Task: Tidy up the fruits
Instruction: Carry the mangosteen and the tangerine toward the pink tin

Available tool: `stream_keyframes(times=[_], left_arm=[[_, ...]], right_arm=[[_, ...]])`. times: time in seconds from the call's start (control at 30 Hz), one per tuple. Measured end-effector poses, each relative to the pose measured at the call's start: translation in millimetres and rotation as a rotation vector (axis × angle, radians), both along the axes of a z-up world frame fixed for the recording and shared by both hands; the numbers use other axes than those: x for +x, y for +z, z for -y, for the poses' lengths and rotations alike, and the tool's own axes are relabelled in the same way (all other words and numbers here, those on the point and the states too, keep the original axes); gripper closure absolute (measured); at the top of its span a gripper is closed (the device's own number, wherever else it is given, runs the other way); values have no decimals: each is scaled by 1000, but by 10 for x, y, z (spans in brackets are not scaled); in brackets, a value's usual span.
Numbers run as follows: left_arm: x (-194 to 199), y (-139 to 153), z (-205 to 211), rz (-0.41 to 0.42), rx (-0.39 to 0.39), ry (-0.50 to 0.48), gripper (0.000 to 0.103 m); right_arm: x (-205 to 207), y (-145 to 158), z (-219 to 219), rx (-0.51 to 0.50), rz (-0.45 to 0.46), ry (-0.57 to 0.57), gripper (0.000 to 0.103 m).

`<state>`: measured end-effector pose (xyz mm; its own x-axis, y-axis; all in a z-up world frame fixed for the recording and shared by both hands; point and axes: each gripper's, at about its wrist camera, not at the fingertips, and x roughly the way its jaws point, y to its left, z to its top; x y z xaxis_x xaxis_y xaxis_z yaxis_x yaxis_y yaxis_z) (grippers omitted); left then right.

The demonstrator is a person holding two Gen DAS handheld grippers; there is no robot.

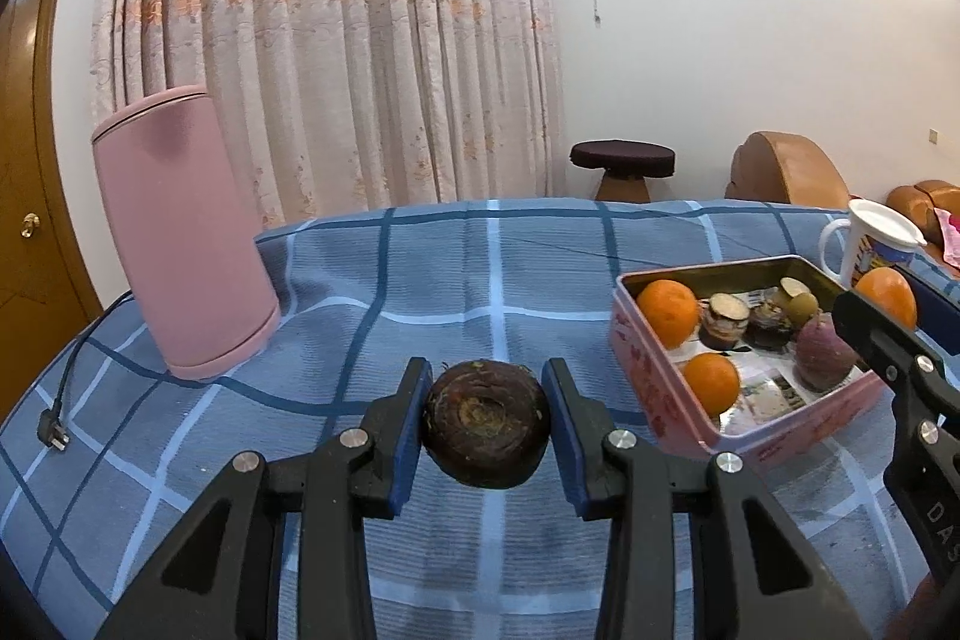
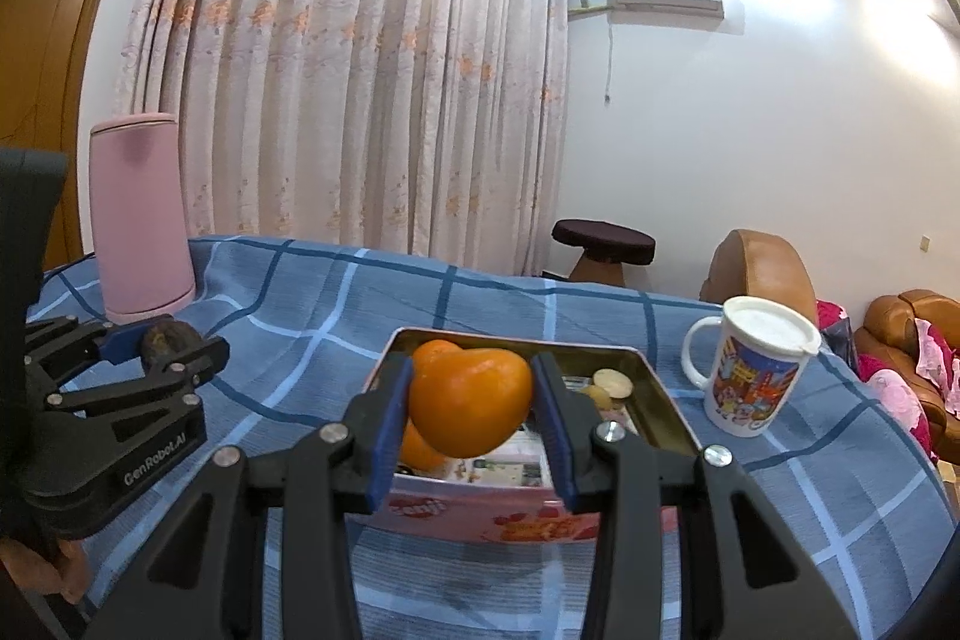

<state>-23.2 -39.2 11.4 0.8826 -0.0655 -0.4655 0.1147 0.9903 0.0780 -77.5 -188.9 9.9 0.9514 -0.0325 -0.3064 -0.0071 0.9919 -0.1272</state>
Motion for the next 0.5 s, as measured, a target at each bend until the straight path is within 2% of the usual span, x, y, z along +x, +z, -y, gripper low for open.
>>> stream_keyframes(times=[0.5], left_arm=[[-37,-2,396,-1,-2,-75,63]], right_arm=[[-45,21,325,-6,13,-64,60]])
